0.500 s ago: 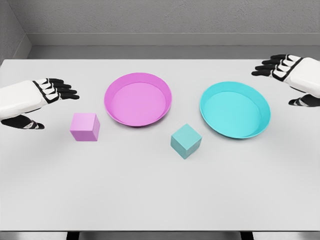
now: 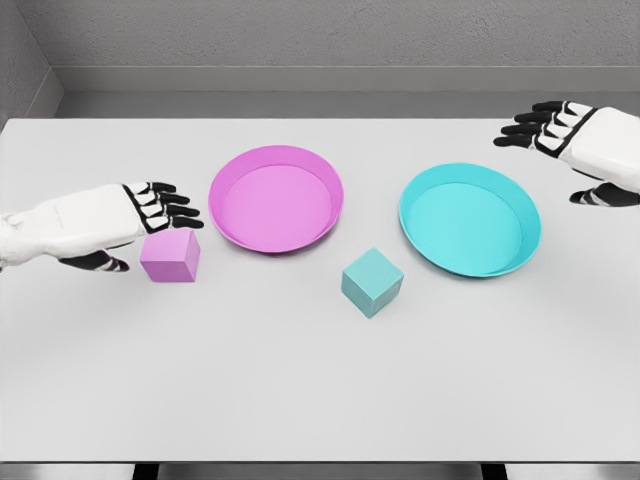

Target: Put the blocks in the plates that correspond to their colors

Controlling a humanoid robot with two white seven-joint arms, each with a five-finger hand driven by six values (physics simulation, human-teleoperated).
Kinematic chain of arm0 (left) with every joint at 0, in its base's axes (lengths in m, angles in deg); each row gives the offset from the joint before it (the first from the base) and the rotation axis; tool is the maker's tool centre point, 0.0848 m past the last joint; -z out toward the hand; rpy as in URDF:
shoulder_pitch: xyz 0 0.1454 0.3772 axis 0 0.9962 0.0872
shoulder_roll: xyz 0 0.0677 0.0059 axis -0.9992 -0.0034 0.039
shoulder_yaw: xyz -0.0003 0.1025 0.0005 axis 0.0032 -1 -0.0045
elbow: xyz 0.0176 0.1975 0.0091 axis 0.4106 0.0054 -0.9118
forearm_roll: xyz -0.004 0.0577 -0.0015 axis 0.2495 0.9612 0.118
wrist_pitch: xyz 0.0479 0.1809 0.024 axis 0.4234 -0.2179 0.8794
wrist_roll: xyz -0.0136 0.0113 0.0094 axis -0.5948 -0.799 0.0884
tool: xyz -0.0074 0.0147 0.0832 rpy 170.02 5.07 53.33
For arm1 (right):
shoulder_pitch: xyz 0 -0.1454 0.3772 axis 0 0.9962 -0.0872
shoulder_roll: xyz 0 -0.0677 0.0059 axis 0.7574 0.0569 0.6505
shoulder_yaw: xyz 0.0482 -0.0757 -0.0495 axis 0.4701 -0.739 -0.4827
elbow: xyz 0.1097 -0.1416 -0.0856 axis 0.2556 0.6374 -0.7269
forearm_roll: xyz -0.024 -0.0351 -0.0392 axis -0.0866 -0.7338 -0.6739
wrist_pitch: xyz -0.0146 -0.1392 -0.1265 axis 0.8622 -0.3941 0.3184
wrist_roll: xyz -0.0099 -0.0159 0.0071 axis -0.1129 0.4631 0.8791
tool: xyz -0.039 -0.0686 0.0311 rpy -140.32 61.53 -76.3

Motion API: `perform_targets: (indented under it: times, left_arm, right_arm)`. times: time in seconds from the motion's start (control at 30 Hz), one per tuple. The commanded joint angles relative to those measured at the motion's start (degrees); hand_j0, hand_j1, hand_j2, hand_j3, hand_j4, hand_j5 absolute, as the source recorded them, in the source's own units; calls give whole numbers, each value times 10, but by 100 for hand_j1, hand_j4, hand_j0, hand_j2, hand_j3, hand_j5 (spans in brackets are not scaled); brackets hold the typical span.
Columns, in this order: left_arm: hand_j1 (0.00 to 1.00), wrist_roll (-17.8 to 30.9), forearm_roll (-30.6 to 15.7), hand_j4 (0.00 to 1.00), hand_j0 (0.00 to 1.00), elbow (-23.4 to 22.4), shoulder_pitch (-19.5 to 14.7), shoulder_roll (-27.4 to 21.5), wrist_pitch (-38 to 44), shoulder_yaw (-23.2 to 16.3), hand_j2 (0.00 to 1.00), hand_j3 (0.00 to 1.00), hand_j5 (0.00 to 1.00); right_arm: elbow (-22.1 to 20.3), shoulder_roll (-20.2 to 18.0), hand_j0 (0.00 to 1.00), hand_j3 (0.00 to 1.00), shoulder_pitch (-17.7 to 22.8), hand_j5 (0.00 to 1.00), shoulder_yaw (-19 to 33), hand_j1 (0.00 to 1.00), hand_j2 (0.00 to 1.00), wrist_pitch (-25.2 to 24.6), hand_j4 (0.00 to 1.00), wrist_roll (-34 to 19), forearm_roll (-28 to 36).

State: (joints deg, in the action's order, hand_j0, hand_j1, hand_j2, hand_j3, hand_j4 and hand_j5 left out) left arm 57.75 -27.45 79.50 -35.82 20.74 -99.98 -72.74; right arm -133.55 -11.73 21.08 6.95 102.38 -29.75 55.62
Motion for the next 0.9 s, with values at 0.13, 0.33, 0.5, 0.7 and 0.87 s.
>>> perform_targets:
  times: [0.13, 0.33, 0.5, 0.7, 0.87]
  left_arm:
    - [100, 0, 17, 100, 100, -44, -3, 45, 0, -4, 100, 100, 100]
    - [100, 0, 29, 100, 100, -73, -3, 44, 0, -7, 100, 100, 100]
    - [100, -1, 65, 100, 100, -73, -3, 54, 0, -9, 100, 100, 100]
    - [100, -1, 80, 100, 100, -73, -4, 57, 0, -13, 100, 100, 100]
    - [100, -1, 90, 100, 100, -82, -4, 62, 0, -14, 100, 100, 100]
  right_arm:
    - [-11, 32, 100, 100, -69, 100, -135, 100, 100, -1, 100, 0, -21]
    - [-14, 65, 100, 100, -139, 100, -267, 100, 100, -1, 100, -1, -22]
    - [-14, 79, 100, 100, -140, 100, -309, 100, 100, -1, 100, -1, -25]
    - [-14, 93, 100, 100, -152, 100, -334, 100, 100, -1, 100, -1, -47]
    - [-13, 97, 100, 100, -153, 100, -337, 100, 100, -1, 100, -9, -96]
